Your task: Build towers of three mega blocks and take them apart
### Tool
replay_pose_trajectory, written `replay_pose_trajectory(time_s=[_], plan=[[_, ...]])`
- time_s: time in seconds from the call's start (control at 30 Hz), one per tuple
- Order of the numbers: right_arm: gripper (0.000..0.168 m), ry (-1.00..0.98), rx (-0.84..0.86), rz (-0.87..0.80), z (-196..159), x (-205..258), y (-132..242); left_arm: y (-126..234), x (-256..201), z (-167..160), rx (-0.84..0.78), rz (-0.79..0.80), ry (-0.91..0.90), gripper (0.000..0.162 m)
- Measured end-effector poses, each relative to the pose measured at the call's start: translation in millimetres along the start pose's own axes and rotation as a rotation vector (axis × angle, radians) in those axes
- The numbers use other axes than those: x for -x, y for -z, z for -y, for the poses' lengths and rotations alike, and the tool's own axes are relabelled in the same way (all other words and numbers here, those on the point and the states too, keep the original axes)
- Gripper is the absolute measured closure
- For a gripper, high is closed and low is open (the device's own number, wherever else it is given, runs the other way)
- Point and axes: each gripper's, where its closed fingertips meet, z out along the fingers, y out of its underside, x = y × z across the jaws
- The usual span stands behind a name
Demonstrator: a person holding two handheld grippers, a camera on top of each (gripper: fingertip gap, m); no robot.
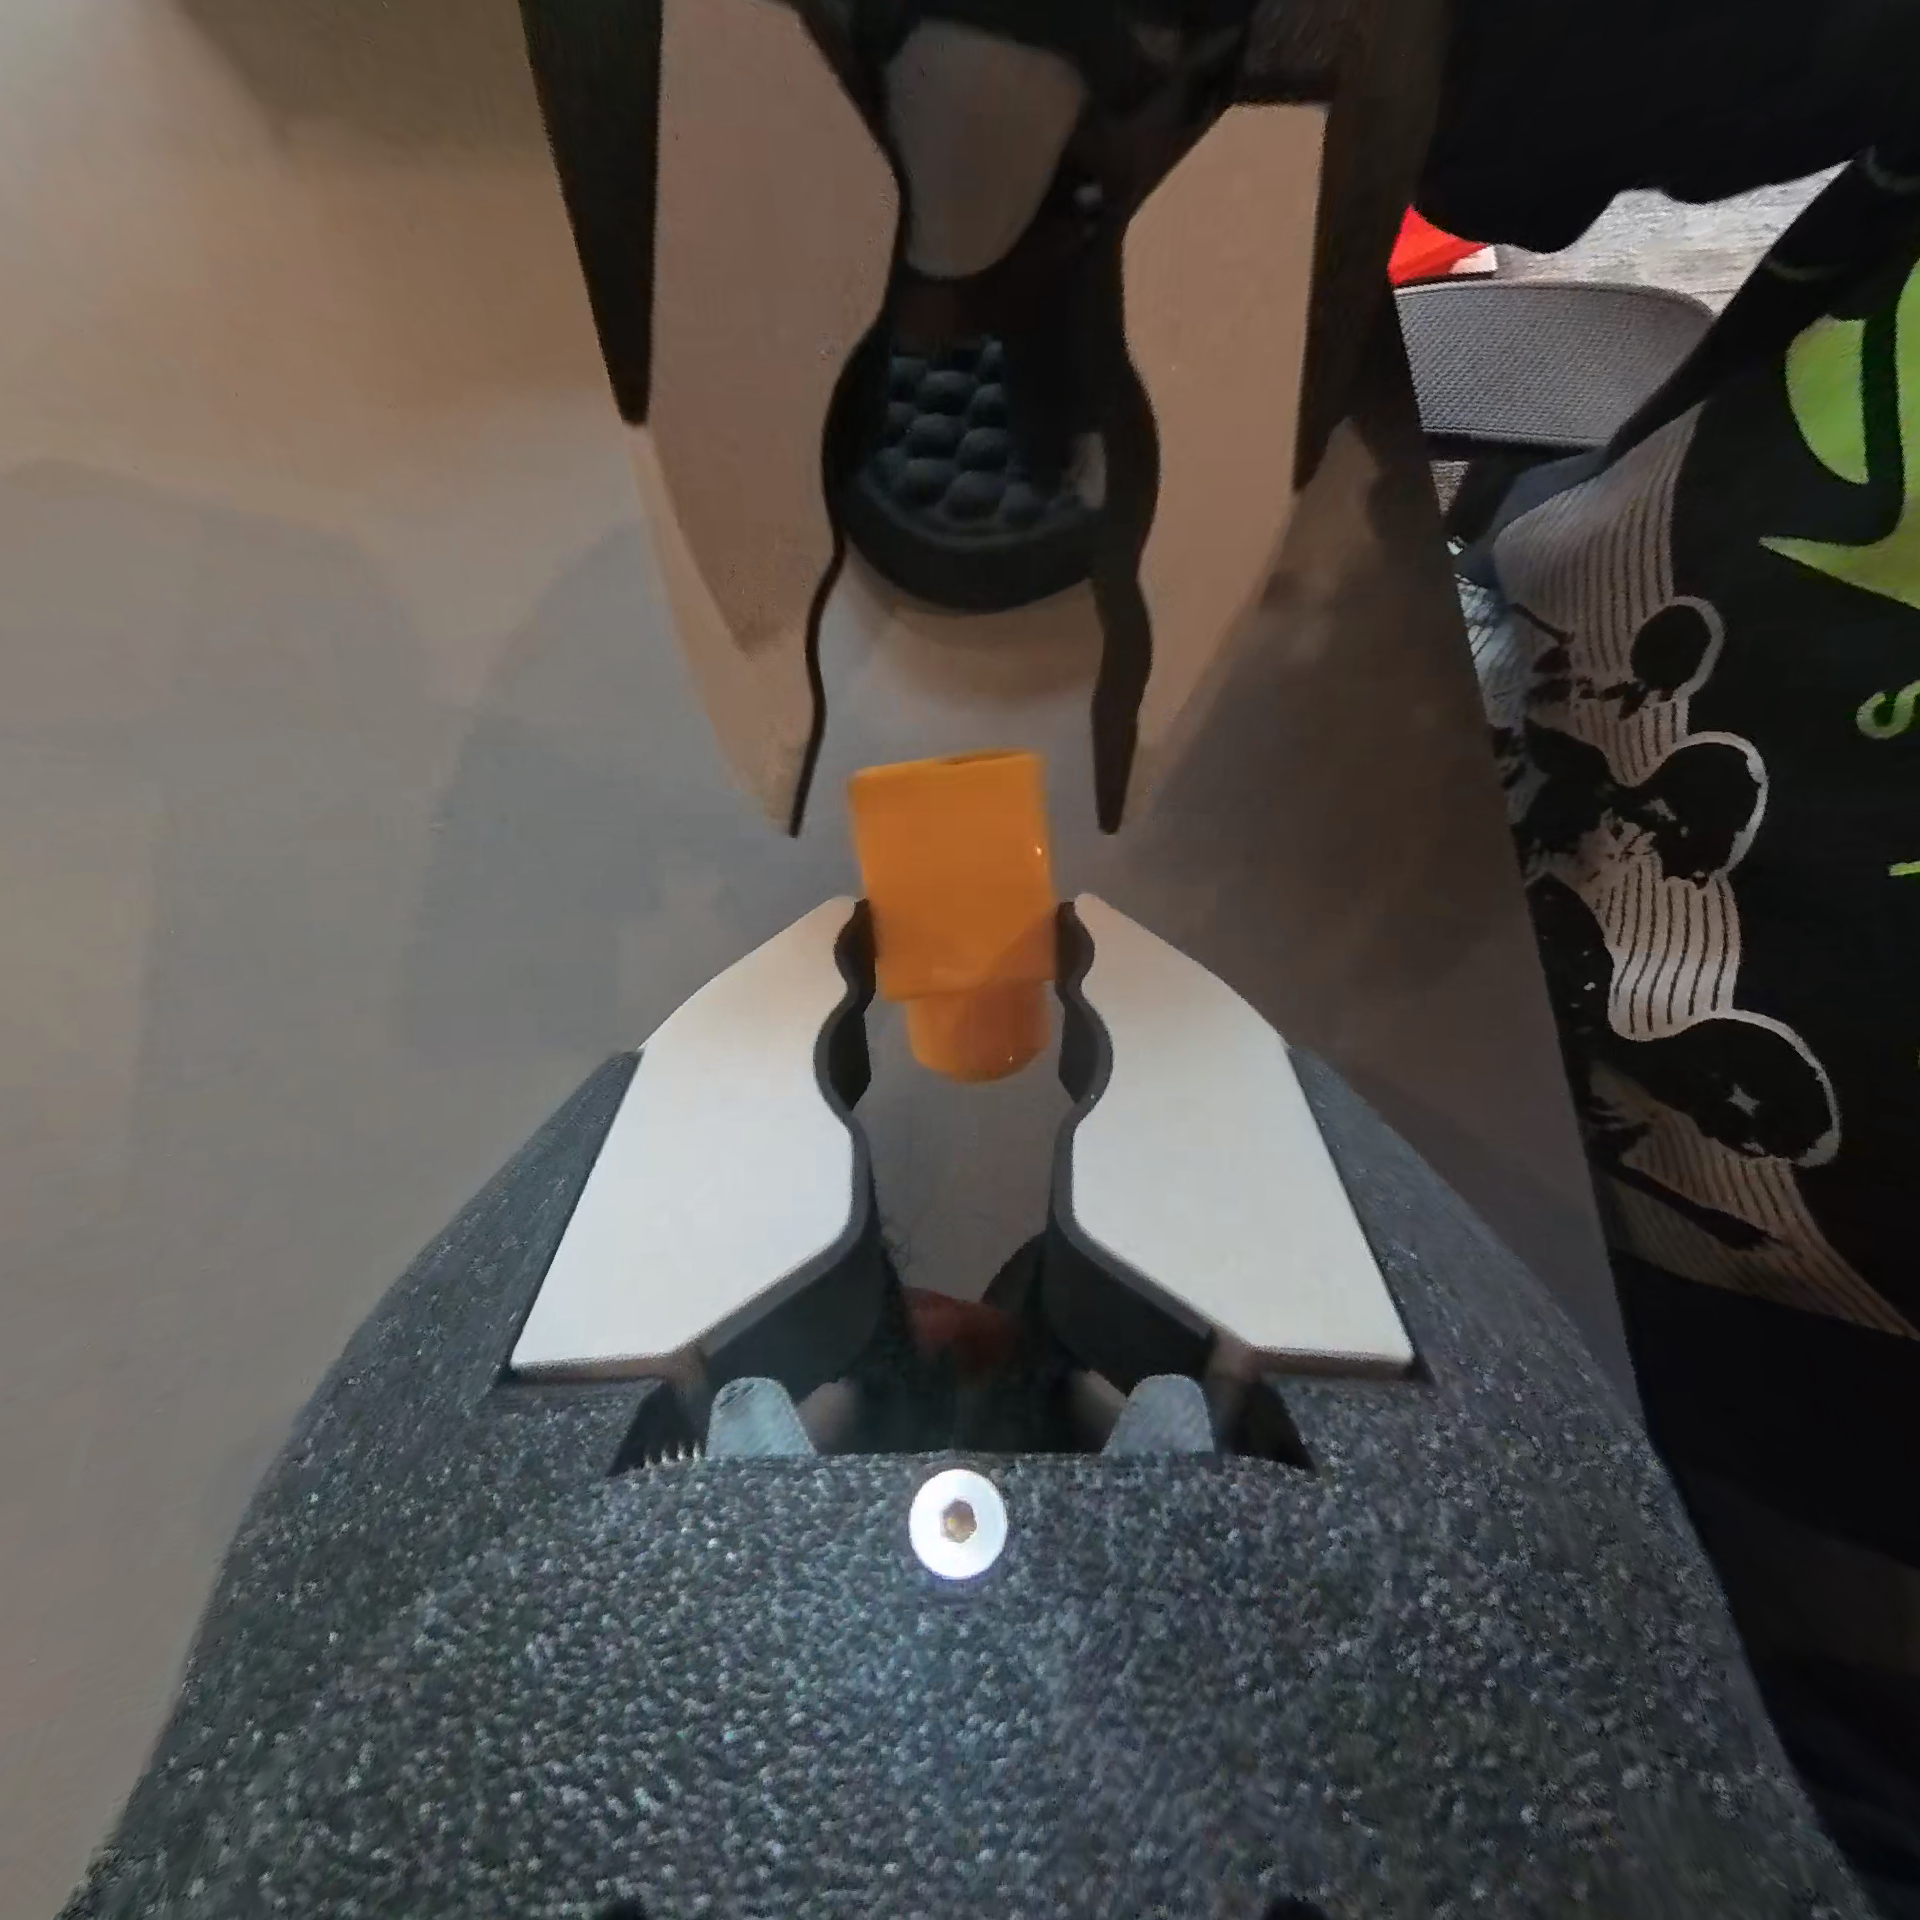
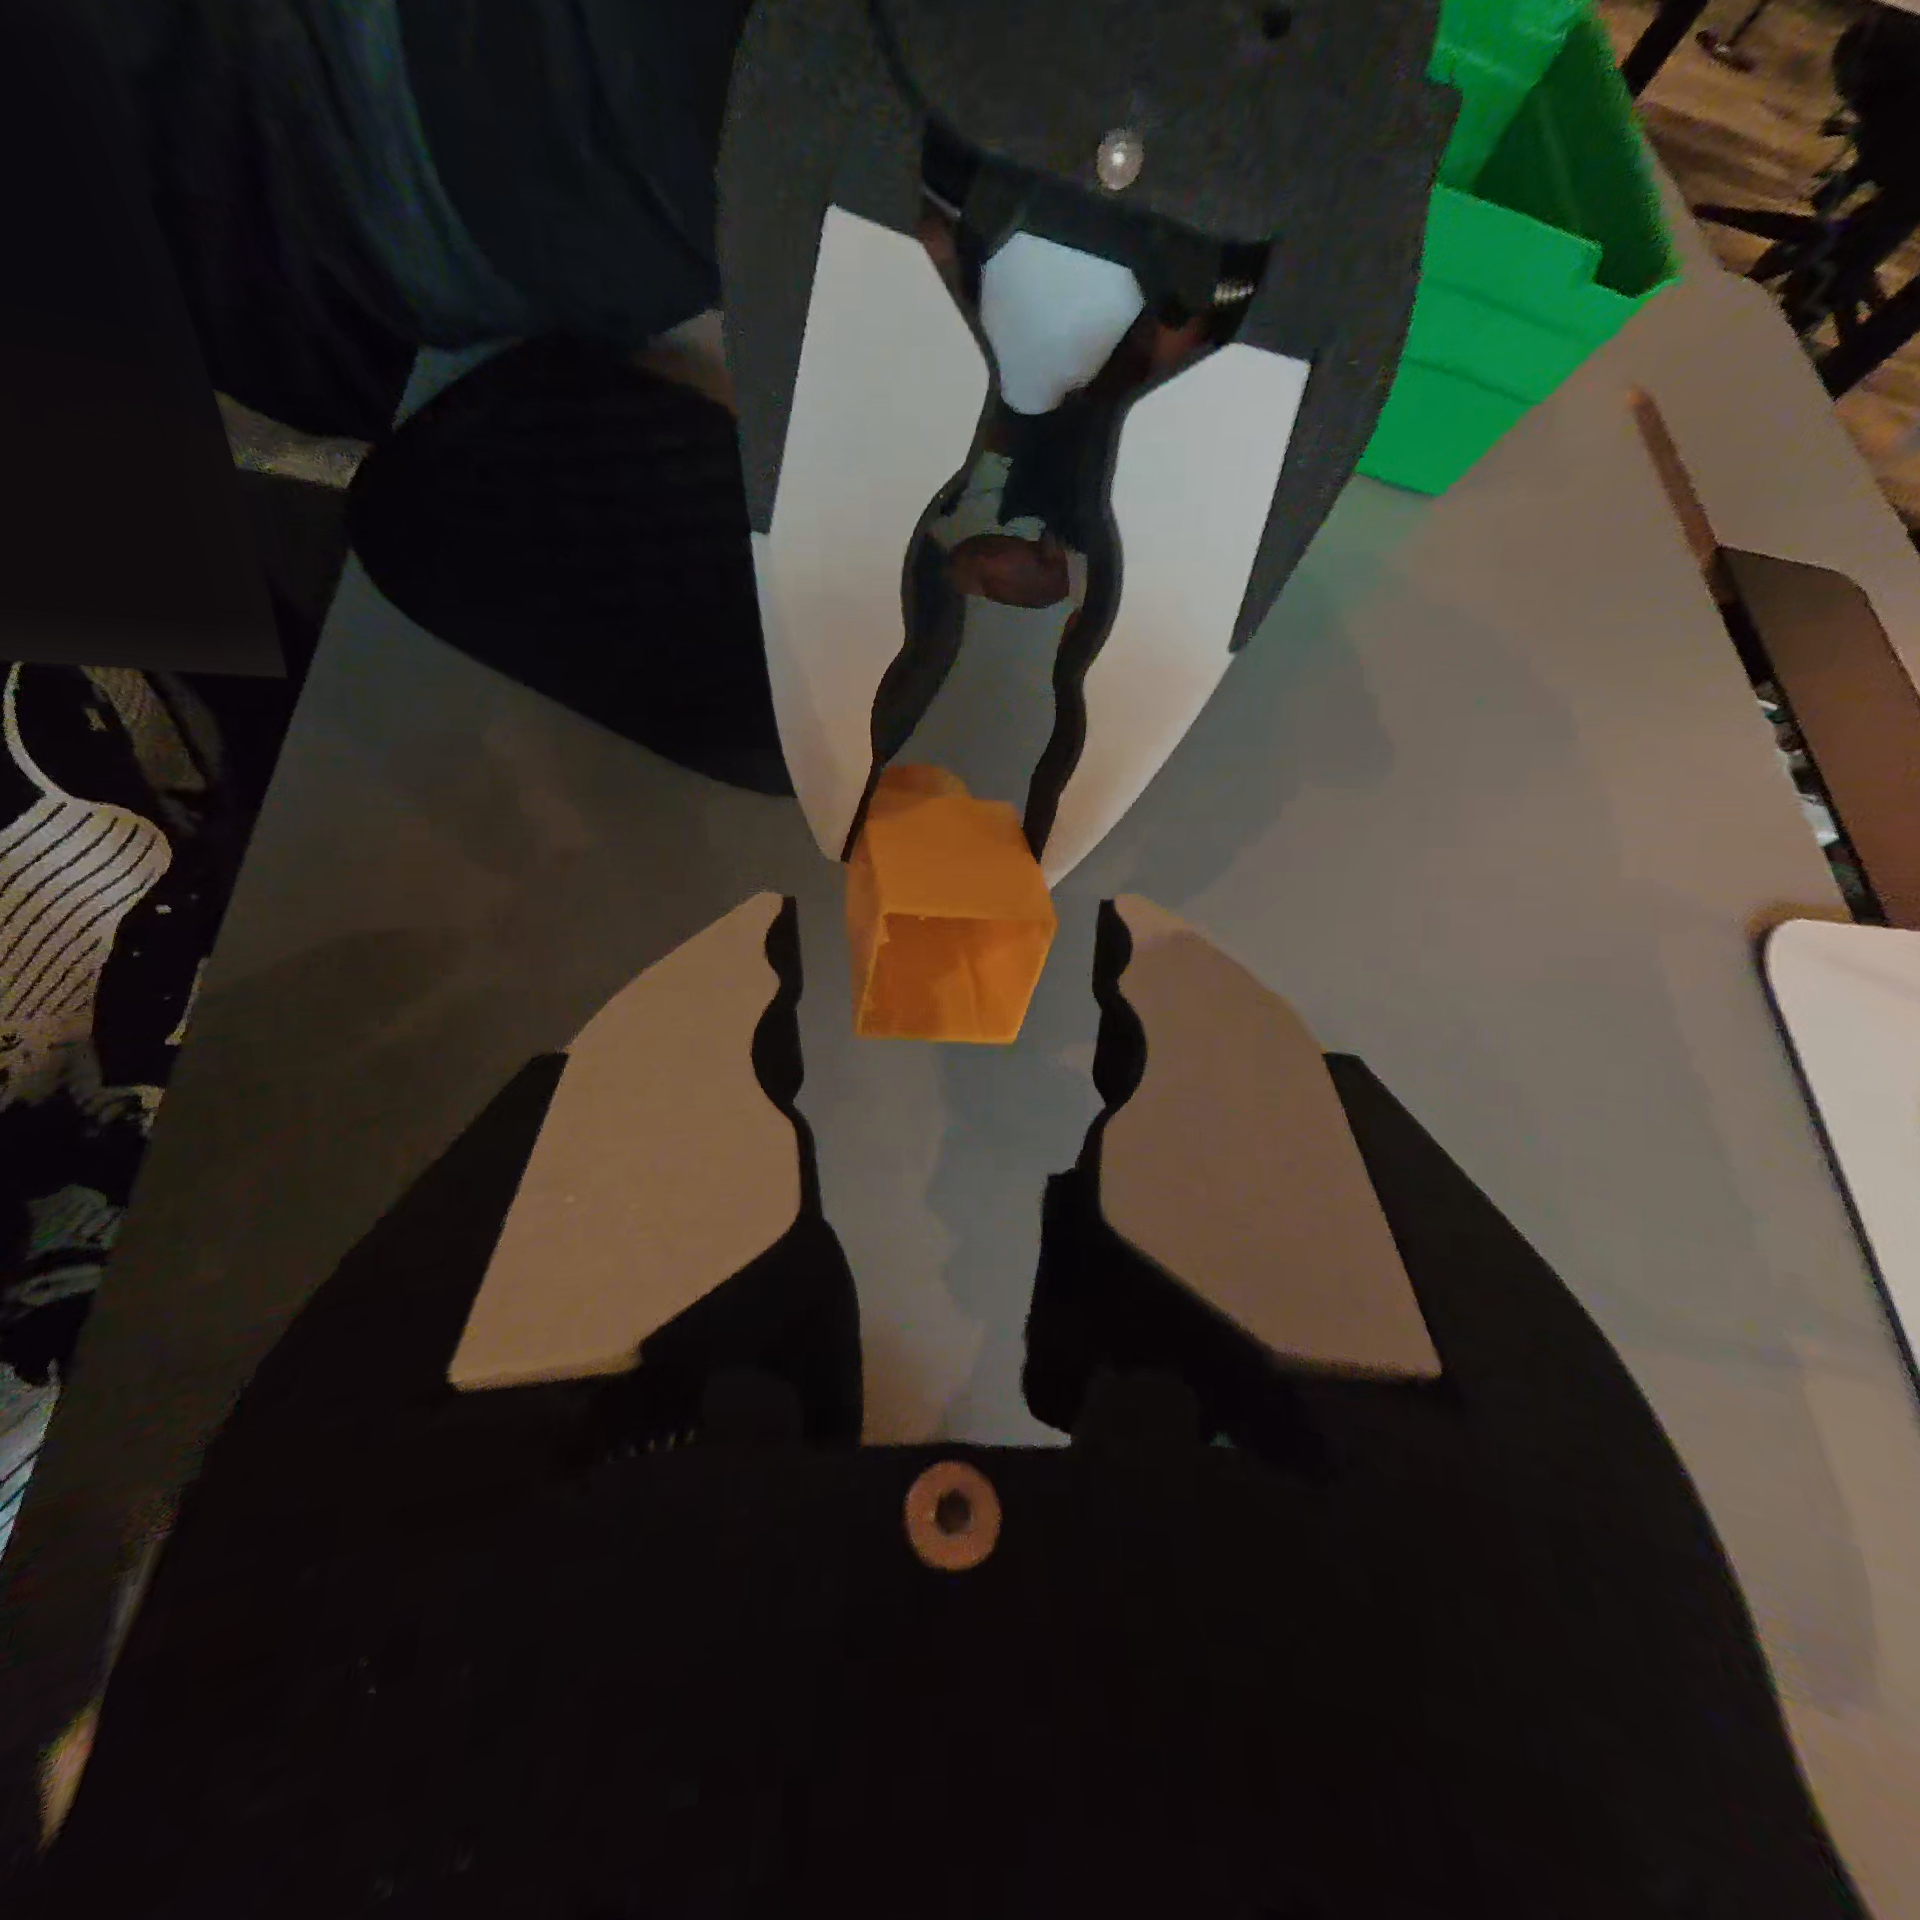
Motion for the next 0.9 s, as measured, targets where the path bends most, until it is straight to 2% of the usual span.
replay_pose_trajectory(time_s=[0.07, 0.17, 0.2, 0.23, 0.3, 0.4, 0.47, 0.53, 0.9], plan=[[0.132, 0.026, 0.007, 0.009, -1.0, 1.7, -2.9, -0.5, -3.3, -0.2, 0.002, -0.019, -0.008, 0.129], [0.133, 0.026, -0.046, -0.003, 2.9, -0.2, 1.1, 3.1, -4.9, 4.2, -0.031, -0.022, -0.006, 0.128], [0.133, 0.018, -0.084, -0.016, 6.0, -2.5, 5.3, 6.6, -3.7, 7.7, -0.061, -0.018, 0.005, 0.125], [0.134, 0.000, -0.134, -0.033, 10.2, -6.1, 10.9, 11.1, -0.3, 11.4, -0.098, -0.003, 0.014, 0.116], [0.134, -0.047, -0.290, -0.073, 24.1, -15.0, 27.7, 22.8, 7.5, 20.7, -0.209, 0.033, 0.026, 0.103], [0.134, -0.135, -0.543, -0.115, 41.5, -28.9, 56.9, 44.8, 12.7, 45.7, -0.483, 0.030, 0.068, 0.098], [0.134, -0.174, -0.659, -0.117, 47.1, -33.1, 68.6, 56.8, 14.4, 60.5, -0.648, 0.017, 0.107, 0.100], [0.134, -0.199, -0.698, -0.110, 47.7, -33.9, 70.2, 58.9, 13.6, 67.9, -0.711, 0.007, 0.122, 0.101], [0.133, -0.218, -0.709, -0.088, 46.5, -31.3, 64.9, 60.7, 9.7, 73.1, -0.725, 0.023, 0.080, 0.134]])
